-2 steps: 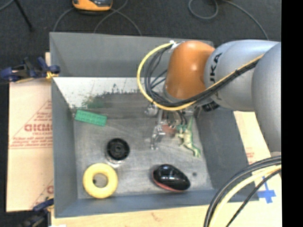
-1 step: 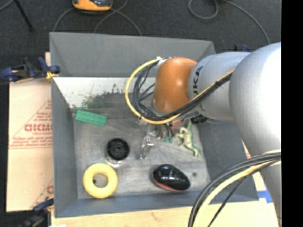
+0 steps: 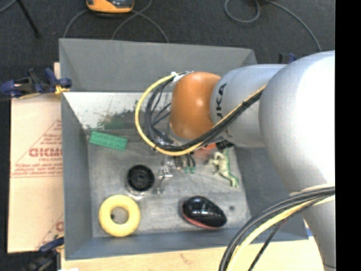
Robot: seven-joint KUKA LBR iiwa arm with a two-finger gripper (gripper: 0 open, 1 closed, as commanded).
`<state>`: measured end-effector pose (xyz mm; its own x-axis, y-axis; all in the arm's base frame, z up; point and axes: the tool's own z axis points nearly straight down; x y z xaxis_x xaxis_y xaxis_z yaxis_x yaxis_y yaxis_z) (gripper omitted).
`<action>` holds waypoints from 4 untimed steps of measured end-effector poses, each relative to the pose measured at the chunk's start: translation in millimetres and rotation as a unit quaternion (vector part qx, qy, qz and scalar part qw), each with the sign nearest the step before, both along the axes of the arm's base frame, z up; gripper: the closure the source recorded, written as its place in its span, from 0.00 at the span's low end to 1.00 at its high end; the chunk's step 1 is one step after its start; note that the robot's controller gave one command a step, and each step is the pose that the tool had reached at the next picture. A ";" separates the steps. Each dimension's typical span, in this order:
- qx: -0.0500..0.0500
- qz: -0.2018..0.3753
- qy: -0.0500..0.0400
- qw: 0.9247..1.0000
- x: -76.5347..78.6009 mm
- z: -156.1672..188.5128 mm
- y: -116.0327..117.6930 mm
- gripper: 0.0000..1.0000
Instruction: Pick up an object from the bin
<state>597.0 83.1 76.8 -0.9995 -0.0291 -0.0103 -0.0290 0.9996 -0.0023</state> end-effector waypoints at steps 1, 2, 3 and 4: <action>0.001 0.003 0.002 1.000 -16.0 -2.4 44.9 0.00; 0.005 -0.114 -0.003 0.993 -52.6 -2.0 51.4 1.00; 0.005 -0.114 -0.003 0.993 -52.5 -2.0 51.4 1.00; 0.004 -0.105 0.000 0.994 -53.4 174.5 84.4 1.00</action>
Offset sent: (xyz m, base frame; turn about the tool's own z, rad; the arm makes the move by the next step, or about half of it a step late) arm -0.0575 0.0506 -0.0068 0.2311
